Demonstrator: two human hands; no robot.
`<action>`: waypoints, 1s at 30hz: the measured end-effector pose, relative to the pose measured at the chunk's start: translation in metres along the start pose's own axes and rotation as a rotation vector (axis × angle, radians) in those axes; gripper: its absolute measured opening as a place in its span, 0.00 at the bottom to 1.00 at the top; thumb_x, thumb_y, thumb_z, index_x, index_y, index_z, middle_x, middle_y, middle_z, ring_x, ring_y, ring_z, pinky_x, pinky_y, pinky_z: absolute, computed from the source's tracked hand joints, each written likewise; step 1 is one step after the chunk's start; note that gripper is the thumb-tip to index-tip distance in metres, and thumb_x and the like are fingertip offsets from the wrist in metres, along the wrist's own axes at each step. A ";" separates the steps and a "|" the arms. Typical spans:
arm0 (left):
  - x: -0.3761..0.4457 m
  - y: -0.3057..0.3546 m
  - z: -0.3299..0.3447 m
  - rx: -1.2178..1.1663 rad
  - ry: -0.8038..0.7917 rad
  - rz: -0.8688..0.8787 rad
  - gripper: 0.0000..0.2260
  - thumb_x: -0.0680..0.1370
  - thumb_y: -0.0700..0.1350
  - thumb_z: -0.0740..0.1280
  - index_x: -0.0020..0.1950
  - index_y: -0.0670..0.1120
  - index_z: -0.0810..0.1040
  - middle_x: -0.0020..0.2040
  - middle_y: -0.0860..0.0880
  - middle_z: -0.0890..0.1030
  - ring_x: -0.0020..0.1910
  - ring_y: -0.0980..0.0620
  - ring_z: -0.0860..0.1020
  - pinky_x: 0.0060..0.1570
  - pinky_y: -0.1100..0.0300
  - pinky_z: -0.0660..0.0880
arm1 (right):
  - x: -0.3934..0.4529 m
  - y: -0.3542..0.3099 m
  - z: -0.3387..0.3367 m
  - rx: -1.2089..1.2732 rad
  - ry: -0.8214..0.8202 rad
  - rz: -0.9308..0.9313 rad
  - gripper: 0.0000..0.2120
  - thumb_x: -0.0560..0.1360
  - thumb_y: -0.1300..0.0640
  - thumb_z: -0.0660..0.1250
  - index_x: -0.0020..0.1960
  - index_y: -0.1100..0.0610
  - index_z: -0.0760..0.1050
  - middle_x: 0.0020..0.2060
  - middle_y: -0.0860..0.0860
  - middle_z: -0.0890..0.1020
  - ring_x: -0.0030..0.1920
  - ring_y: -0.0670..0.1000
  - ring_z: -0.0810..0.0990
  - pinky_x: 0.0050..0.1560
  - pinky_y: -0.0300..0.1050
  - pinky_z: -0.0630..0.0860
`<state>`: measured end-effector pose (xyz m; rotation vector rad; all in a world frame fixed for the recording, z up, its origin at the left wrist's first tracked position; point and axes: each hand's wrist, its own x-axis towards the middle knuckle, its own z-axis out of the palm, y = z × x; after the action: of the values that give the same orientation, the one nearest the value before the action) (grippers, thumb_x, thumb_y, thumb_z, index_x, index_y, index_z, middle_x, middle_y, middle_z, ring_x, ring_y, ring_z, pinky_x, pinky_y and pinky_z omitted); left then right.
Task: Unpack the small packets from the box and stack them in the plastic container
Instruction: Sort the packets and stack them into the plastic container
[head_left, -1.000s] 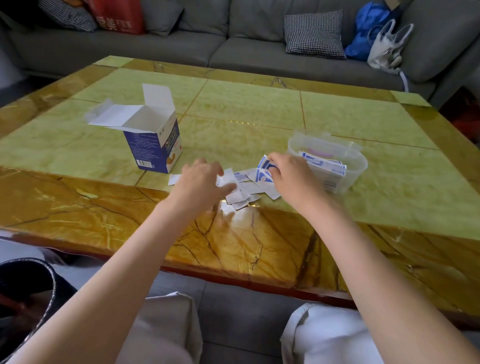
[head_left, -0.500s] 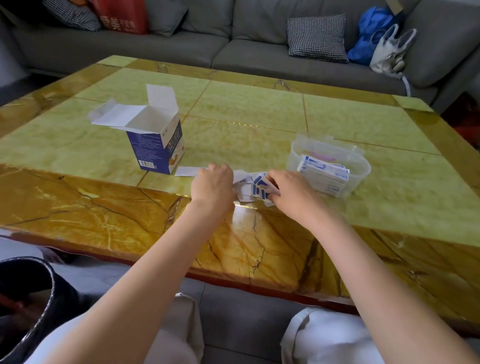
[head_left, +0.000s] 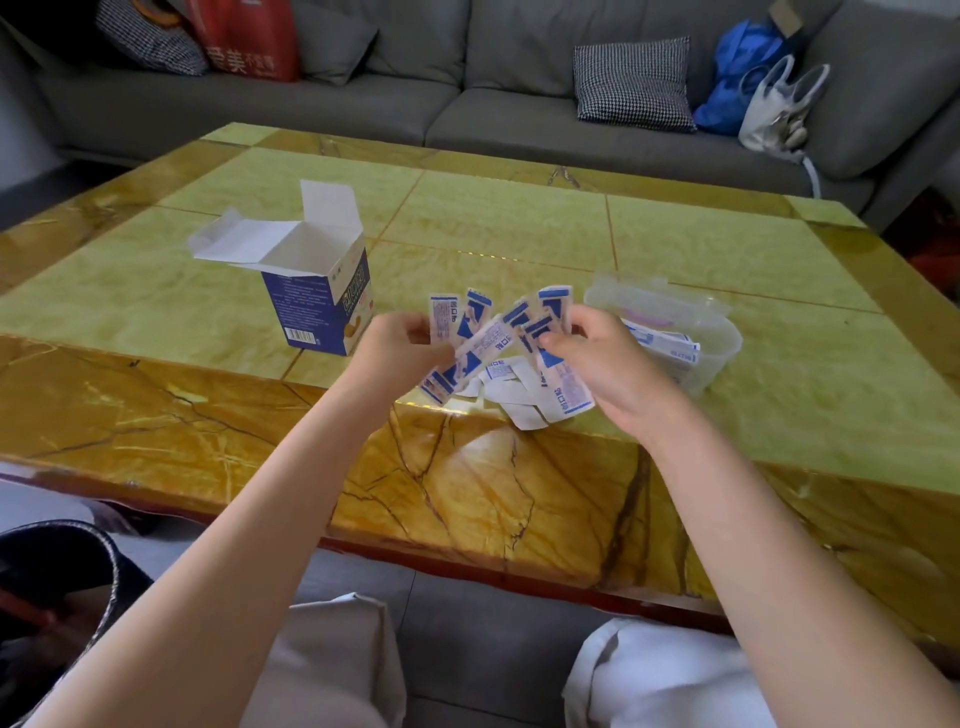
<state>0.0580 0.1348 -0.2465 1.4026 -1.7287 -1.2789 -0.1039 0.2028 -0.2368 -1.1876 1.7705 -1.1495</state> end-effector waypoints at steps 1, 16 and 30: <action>0.000 0.000 0.002 -0.047 -0.006 -0.027 0.08 0.74 0.36 0.66 0.51 0.45 0.79 0.43 0.51 0.81 0.41 0.53 0.80 0.39 0.59 0.77 | 0.000 -0.001 0.001 0.178 0.001 0.073 0.06 0.78 0.66 0.59 0.49 0.69 0.73 0.48 0.63 0.80 0.45 0.57 0.79 0.56 0.58 0.73; 0.003 0.000 0.010 0.017 -0.050 0.047 0.09 0.74 0.38 0.68 0.53 0.46 0.79 0.39 0.53 0.79 0.36 0.58 0.77 0.36 0.65 0.73 | 0.003 0.007 0.011 -0.727 0.020 -0.297 0.05 0.75 0.63 0.64 0.50 0.61 0.73 0.49 0.48 0.67 0.46 0.46 0.69 0.43 0.33 0.62; 0.008 -0.001 0.005 -0.013 -0.001 -0.046 0.12 0.74 0.38 0.68 0.58 0.43 0.77 0.46 0.49 0.79 0.40 0.51 0.78 0.36 0.61 0.75 | -0.003 0.014 -0.004 -0.424 0.026 -0.140 0.10 0.78 0.57 0.62 0.39 0.59 0.71 0.33 0.50 0.73 0.34 0.52 0.74 0.35 0.29 0.68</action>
<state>0.0513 0.1288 -0.2504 1.4415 -1.6951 -1.3133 -0.1111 0.2093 -0.2483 -1.5688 2.0416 -0.8901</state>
